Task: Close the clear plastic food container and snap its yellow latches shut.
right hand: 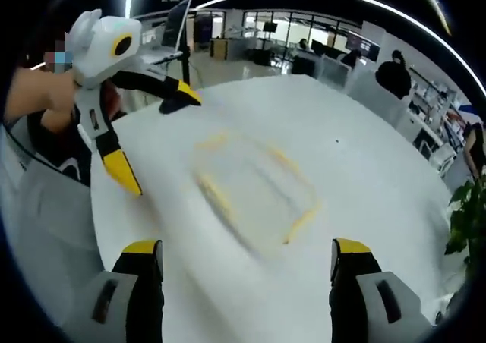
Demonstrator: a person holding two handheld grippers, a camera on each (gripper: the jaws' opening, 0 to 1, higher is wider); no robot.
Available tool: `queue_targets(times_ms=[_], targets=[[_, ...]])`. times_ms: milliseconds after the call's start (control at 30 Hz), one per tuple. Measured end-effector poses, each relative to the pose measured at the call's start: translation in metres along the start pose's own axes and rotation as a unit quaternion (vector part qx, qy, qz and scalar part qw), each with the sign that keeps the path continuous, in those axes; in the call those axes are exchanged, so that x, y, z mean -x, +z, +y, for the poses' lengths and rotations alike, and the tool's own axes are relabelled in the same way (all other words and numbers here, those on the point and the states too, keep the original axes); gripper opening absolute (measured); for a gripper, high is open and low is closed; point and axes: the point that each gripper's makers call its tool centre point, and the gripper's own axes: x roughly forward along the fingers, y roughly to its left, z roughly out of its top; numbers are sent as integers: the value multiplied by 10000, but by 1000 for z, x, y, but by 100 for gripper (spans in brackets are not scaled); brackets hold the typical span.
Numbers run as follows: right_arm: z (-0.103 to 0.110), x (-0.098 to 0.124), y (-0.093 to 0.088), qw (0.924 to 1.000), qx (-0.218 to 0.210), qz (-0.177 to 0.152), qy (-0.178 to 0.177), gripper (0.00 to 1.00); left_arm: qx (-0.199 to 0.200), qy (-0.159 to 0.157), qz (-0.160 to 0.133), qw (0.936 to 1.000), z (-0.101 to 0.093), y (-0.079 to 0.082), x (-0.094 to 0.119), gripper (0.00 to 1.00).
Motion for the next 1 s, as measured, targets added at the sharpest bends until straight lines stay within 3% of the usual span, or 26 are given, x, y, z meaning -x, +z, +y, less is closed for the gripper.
queue_targets(times_ms=[267,767,1000], targets=[[6,16,-4,9993,-130,-257,-224,92,111,99,-65,9999,-7,-9,18,99],[15,44,-28,9969,-408,-517,-432,92,361,318,-363,9982,-21,-23,45,99],[23,52,-37,9954,-477,-631,-531,92,440,330,-372,9978,-29,-34,53,99]])
